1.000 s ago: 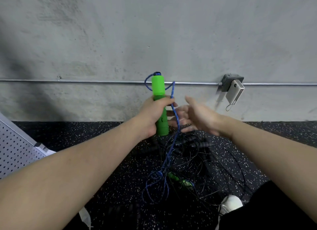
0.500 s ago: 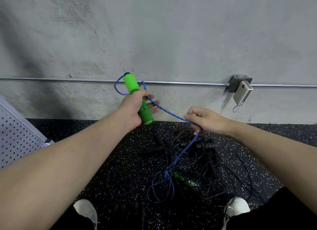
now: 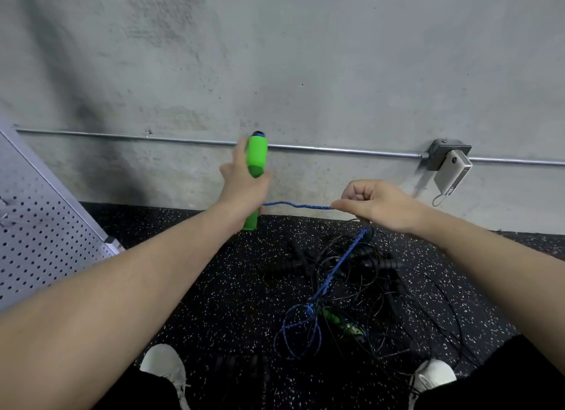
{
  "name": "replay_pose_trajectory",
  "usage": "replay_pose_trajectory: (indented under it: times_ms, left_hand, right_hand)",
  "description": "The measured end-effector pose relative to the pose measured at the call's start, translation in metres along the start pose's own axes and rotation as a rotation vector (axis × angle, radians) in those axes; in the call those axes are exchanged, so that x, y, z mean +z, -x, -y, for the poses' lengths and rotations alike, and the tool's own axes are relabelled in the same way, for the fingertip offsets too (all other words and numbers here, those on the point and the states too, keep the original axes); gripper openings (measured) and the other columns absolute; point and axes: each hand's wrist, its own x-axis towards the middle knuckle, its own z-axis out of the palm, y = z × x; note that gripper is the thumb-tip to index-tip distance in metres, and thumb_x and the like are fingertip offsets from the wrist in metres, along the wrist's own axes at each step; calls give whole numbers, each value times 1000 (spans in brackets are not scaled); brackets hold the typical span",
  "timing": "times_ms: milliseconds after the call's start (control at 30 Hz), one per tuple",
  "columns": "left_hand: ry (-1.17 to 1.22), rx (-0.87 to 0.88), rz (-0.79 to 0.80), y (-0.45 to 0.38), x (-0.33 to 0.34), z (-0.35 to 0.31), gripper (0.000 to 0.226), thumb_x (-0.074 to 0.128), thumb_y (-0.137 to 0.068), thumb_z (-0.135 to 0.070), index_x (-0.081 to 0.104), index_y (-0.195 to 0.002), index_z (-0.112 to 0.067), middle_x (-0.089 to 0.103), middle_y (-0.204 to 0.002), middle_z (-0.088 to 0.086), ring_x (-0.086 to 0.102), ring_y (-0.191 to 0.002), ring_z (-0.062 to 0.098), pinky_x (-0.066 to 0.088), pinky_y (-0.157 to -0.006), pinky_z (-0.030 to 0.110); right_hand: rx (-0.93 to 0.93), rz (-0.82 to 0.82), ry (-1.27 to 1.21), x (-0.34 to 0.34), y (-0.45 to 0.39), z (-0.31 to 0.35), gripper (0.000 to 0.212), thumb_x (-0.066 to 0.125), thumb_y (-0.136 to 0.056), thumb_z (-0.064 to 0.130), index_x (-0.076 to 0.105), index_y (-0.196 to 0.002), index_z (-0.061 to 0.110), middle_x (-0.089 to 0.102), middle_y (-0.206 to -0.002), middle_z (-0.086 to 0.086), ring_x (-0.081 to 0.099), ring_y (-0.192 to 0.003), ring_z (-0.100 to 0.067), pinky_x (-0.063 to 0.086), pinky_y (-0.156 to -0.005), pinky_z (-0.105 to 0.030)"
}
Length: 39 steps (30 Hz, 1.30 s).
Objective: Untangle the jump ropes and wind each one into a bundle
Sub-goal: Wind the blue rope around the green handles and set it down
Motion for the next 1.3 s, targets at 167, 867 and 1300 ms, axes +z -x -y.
replay_pose_trajectory:
  times_ms: [167, 867, 1300]
  left_hand:
    - [-338, 299, 210, 27, 17, -14, 78, 56, -103, -34, 3, -153, -63, 25, -125, -1, 57, -72, 21, 60, -77, 42]
    - [307, 33, 163, 13, 9, -21, 11, 65, -96, -11, 57, -94, -18, 51, -61, -1, 42, -44, 13, 42, -42, 24]
    - [291, -245, -56, -13, -33, 17, 16, 62, -95, -5, 53, -85, -14, 58, -73, 8, 42, -39, 14, 42, -41, 22]
  right_hand:
    - [-44, -2, -78, 18, -8, 12, 27, 70, -93, 26, 55, -74, 16, 40, -53, 4, 33, -47, -13, 28, -47, -26]
    - [37, 169, -194, 30, -22, 12, 48, 46, -102, 49, 53, -71, 13, 51, -55, -5, 50, -52, -21, 43, -61, -27]
    - [81, 263, 148, 13, -8, -21, 29, 44, -106, 30, 65, -95, 14, 63, -63, -2, 66, -67, -10, 44, -67, -13]
